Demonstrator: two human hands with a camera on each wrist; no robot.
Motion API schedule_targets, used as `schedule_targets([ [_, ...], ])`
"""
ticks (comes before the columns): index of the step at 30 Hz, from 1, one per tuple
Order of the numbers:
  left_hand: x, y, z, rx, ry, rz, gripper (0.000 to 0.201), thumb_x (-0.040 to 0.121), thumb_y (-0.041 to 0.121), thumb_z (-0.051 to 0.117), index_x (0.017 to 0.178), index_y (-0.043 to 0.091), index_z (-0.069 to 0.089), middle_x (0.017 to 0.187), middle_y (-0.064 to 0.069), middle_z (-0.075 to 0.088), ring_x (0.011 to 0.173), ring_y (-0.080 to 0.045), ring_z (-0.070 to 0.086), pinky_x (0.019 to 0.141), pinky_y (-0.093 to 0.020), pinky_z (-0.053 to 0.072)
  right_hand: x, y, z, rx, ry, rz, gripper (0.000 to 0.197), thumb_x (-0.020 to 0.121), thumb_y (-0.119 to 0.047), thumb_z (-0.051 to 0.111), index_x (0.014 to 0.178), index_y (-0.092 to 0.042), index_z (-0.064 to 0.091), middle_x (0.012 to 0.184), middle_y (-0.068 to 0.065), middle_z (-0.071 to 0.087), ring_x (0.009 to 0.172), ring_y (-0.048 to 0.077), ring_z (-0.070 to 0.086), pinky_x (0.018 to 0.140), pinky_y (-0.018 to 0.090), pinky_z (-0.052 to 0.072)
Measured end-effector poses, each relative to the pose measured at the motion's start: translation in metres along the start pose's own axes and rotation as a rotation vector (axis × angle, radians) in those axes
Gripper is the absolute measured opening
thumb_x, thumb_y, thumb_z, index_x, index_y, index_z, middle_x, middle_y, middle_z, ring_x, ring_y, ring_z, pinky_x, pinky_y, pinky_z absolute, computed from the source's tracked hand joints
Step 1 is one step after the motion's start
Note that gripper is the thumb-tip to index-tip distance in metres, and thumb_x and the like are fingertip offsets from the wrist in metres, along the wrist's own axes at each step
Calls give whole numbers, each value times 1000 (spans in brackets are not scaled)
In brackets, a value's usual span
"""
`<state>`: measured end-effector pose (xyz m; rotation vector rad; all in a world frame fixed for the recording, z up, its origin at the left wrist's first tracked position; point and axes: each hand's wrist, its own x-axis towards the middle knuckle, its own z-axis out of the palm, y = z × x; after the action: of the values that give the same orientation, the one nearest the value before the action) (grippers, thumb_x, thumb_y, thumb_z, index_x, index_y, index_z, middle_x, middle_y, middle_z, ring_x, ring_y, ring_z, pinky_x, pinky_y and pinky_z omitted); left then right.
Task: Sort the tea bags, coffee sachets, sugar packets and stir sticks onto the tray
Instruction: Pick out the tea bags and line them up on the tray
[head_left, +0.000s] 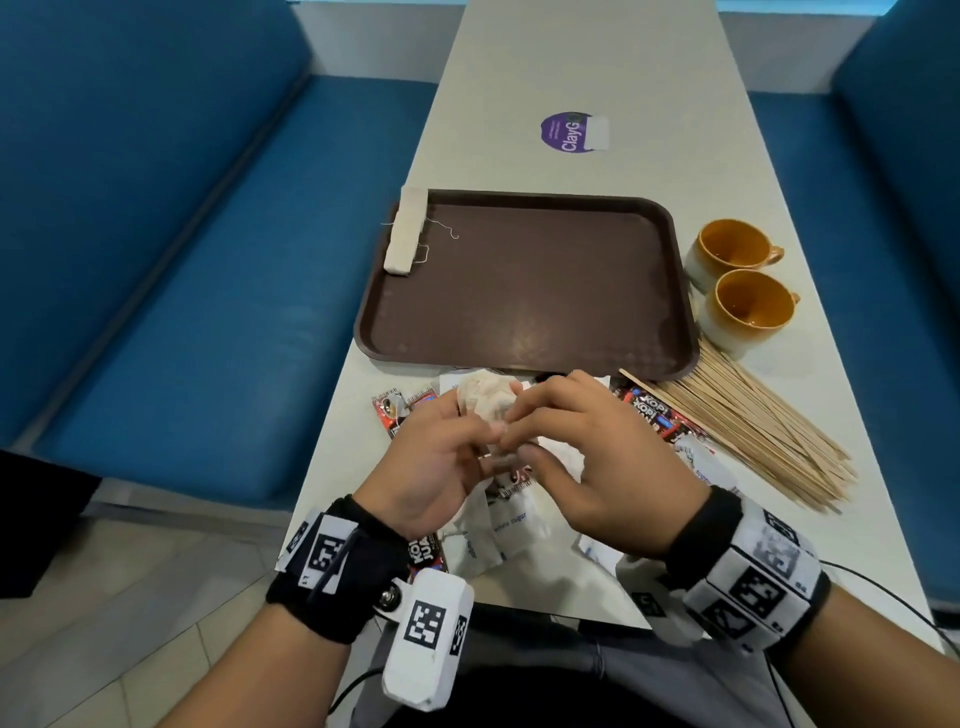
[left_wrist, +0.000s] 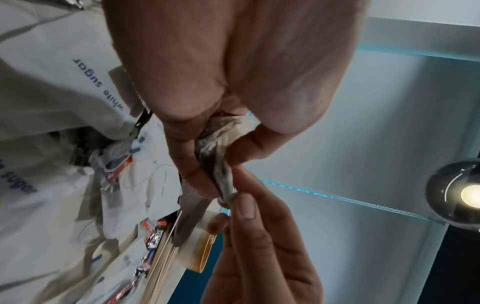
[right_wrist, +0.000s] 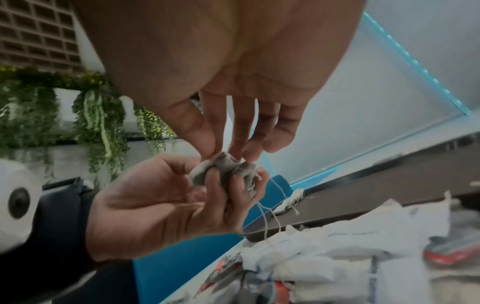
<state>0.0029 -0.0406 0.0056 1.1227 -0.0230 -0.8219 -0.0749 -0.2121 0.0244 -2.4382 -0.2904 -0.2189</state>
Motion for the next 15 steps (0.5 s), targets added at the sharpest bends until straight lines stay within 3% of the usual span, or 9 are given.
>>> schedule_targets([
  [3, 6, 2, -9, 40, 61, 45, 52, 69, -8, 57, 120, -2, 65, 102, -20, 64, 86, -28, 60, 67, -28, 57, 16, 0, -1, 130, 46, 68, 19, 89, -12, 65, 99, -24, 76, 100, -12, 69, 94, 7, 59, 80, 15, 40],
  [6, 11, 10, -23, 87, 109, 89, 52, 69, -9, 55, 120, -2, 65, 104, -19, 71, 94, -31, 62, 79, -34, 55, 35, 4, -12, 162, 70, 165, 18, 92, -13, 69, 99, -28, 76, 94, -14, 68, 86, 9, 63, 74, 15, 45],
  [8, 12, 18, -39, 183, 169, 150, 47, 68, -6, 55, 111, 3, 70, 102, -15, 73, 98, -27, 66, 85, -36, 56, 44, 13, -21, 152, 63, 262, 16, 94, -17, 70, 98, -32, 76, 92, -15, 69, 86, 7, 64, 74, 18, 50],
  [12, 6, 35, -83, 362, 349, 223, 36, 70, 3, 59, 95, 20, 79, 97, -7, 75, 93, -22, 65, 83, -34, 50, 59, 26, -20, 98, -62, 393, 13, 95, -21, 69, 97, -32, 75, 88, -17, 71, 83, 2, 64, 76, 18, 51],
  [15, -6, 40, -109, 567, 397, 187, 41, 70, 8, 58, 101, 27, 78, 93, -7, 75, 86, -18, 63, 82, -36, 48, 67, 27, -1, 31, -175, 379, 12, 94, -20, 70, 97, -30, 75, 89, -18, 68, 80, 2, 62, 76, 20, 49],
])
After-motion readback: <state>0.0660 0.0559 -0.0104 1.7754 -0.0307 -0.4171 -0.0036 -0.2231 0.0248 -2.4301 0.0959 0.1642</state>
